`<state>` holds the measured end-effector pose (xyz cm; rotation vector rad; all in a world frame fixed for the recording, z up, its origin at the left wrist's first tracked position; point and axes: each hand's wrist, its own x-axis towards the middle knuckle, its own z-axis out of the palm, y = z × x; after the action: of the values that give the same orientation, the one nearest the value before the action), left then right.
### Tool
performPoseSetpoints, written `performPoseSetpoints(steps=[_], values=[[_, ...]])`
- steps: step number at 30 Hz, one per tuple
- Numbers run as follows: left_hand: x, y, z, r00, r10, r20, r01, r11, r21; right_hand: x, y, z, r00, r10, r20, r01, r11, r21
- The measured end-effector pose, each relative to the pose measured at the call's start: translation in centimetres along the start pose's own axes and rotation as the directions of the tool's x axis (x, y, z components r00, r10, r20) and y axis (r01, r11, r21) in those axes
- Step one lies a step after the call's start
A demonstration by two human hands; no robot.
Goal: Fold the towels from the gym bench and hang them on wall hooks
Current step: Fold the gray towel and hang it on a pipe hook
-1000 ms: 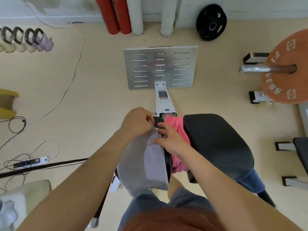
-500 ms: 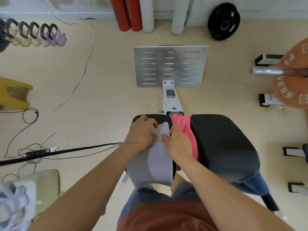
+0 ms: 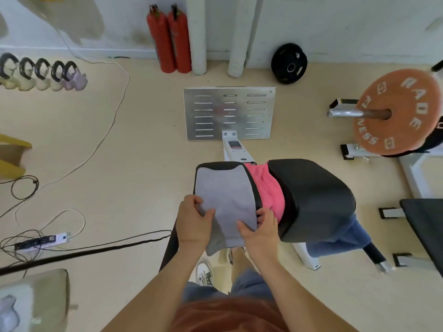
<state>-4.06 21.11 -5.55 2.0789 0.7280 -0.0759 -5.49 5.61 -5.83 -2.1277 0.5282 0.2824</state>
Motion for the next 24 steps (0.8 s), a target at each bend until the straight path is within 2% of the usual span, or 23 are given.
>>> performPoseSetpoints(steps=[2,5,7,10,15,17,19,21,24], values=[[-1.8,-0.9,-0.1,0.996,-0.084,-0.009,0.084,0.996,-0.034,-0.3,0.3,-0.1,0.999,0.033,-0.005,-0.033,0.998,0.046],[-3.6,-2.8,0.0,0.962,-0.274,-0.004,0.273,0.961,-0.029,0.6,0.8,-0.5,0.998,0.06,-0.016,-0.06,0.998,-0.03],[-4.2,-4.0,0.2,0.943,-0.328,0.053,0.329,0.944,-0.013,1.4,1.1,-0.5,0.997,0.066,-0.035,-0.067,0.997,-0.048],[-4.7,-4.9,0.8,0.89,-0.41,0.198,0.443,0.88,-0.173,1.2,1.7,-0.3,0.996,0.092,-0.001,-0.092,0.996,-0.019],[-4.9,-3.9,0.4,0.771,-0.392,0.501,0.584,0.75,-0.312,0.1,2.5,0.0,0.979,0.191,0.066,-0.199,0.966,0.166],[-5.2,-3.2,-0.2,0.692,-0.39,0.607,0.69,0.604,-0.399,-0.4,3.2,0.0,0.977,0.201,0.072,-0.212,0.953,0.216],[-5.7,-3.0,-0.7,0.619,-0.359,0.698,0.765,0.477,-0.433,-0.9,3.5,0.0,0.968,0.202,0.149,-0.241,0.916,0.321],[-6.1,-3.3,-0.9,0.613,-0.324,0.721,0.766,0.467,-0.442,-1.2,3.3,-0.4,0.932,0.205,0.298,-0.32,0.851,0.417],[-6.7,-3.8,-1.2,0.667,-0.3,0.681,0.72,0.496,-0.486,-1.7,3.4,-1.0,0.824,0.257,0.505,-0.448,0.84,0.304]])
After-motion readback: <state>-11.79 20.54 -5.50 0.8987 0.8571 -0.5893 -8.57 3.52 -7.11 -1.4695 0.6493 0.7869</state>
